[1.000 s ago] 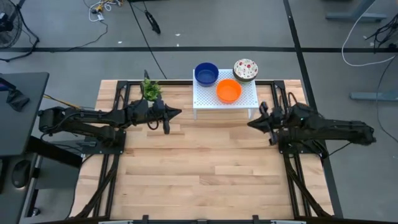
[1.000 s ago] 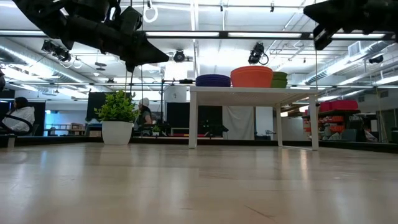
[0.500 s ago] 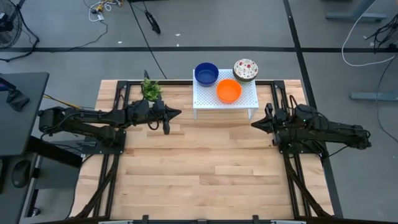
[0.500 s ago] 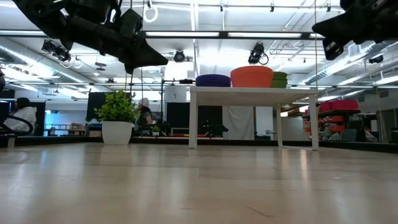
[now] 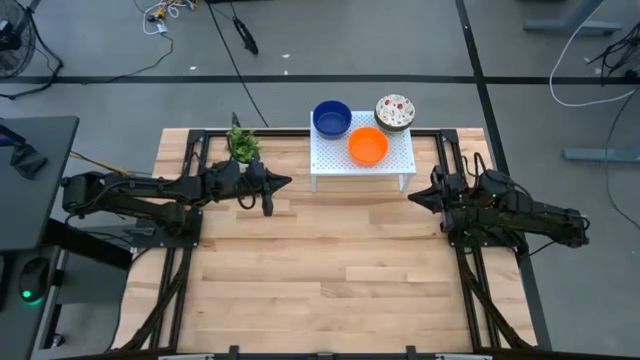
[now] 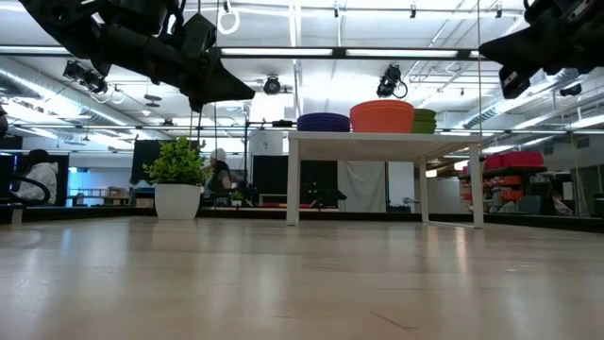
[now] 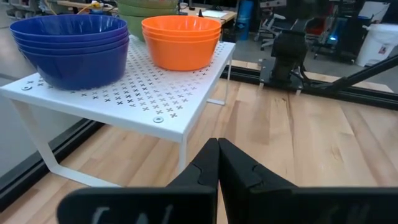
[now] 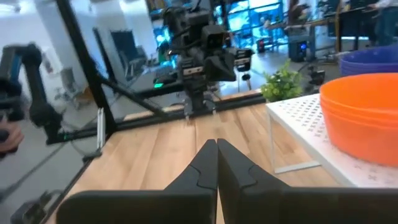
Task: Pick & Place Mini bowls
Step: Return to Home Position
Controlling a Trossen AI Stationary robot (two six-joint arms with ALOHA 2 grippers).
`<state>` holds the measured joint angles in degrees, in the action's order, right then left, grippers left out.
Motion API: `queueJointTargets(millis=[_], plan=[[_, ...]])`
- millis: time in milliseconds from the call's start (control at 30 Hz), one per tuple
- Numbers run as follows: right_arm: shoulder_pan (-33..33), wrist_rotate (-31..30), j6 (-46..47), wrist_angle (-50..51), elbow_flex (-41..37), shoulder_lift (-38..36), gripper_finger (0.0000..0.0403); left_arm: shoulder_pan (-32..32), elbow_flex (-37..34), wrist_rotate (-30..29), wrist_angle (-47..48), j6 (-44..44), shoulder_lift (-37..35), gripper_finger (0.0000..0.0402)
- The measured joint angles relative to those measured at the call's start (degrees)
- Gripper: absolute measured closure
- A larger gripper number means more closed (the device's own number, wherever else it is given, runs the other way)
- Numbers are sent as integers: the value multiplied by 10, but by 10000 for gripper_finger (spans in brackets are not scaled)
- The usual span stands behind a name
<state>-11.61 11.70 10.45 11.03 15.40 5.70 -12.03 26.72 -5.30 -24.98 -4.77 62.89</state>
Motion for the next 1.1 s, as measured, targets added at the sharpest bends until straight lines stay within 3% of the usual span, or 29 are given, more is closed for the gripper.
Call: queueJointTargets(millis=[200, 667, 867, 1100], plan=[[0, -18, 25, -58, -60, -26, 401, 0, 0, 0, 0, 1, 0, 395], [0, -18, 11, -31, -100, -57, 401, 0, 0, 6, 0, -2, -9, 395], [0, -18, 13, -25, -102, -57, 401, 0, -42, 11, -11, -8, -76, 395], [6, -43, 40, -131, -145, -57, 401, 0, -110, -20, -17, -24, -199, 395]])
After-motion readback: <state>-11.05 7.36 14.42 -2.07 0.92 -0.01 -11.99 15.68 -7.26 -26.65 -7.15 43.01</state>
